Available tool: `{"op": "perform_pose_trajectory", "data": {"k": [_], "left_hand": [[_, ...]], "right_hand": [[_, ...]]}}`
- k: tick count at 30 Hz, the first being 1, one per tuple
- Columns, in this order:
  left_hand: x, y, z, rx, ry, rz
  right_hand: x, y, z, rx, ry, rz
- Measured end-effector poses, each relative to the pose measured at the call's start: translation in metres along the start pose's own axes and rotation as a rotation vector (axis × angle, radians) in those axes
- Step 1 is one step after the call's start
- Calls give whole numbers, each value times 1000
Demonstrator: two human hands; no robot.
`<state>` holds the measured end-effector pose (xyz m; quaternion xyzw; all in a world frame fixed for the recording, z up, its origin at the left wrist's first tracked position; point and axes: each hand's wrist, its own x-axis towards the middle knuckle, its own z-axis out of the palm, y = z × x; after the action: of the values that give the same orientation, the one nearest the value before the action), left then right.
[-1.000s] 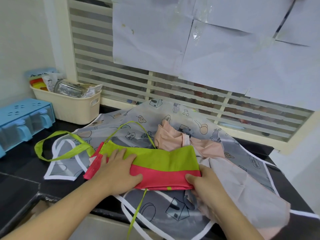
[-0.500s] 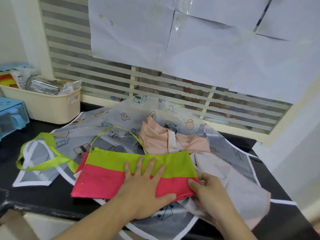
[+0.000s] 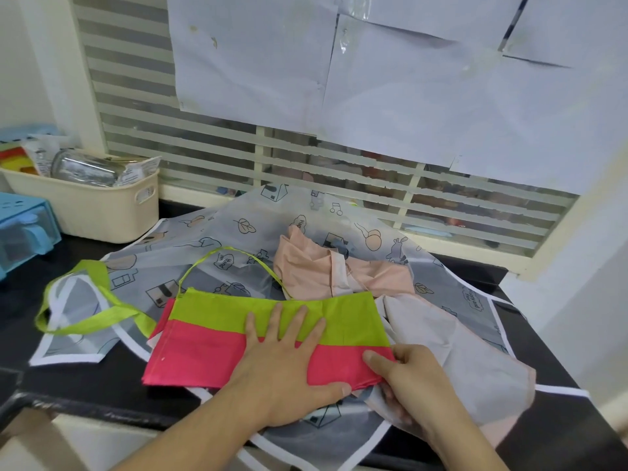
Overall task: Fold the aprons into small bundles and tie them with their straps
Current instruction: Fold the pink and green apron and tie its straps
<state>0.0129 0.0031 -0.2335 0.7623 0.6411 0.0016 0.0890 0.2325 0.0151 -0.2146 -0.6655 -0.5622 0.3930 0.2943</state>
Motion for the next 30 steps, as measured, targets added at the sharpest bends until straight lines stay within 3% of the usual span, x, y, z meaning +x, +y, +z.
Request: {"op": "perform_pose_trajectory", "data": {"k": [3,5,8,10,13,15,17,20,22,24,27,30], "left_hand": [[0,-1,-2,-44,8,22],[3,-7,-4,-171,54,27],[4,-18,-4,-280,116,44],[0,-15,0,-174,138,65],[-2,-12,2,-149,169,74],[-3,-14,1,-227,206,96],[-3,-18,-3,-421,268,97],[2,-22,-15,-1009,286,10],[4,-22,-32,-1456,203,-125],[0,-28,-48,-1686,123,-236],[-12,-45,-65,-1643,161,-273],[-17,-70,-68,-1480,264,-369]], "right_hand": [[-10,-12,-2,-15,-13,-40],[-18,-24,2,90,72,-102],[-26,-42,19,242,23,-81],[-27,-44,29,-23,12,-93],[-24,-41,40,-483,244,-287],[-24,-39,44,-708,432,-427],[-25,-41,45,-826,511,-474],[-34,-57,48,-691,450,-535],[-40,-70,58,-514,300,-613],[-49,-79,75,-516,133,-658],[-53,-77,96,-542,-19,-666],[-51,-67,106,-488,48,-636]]}}
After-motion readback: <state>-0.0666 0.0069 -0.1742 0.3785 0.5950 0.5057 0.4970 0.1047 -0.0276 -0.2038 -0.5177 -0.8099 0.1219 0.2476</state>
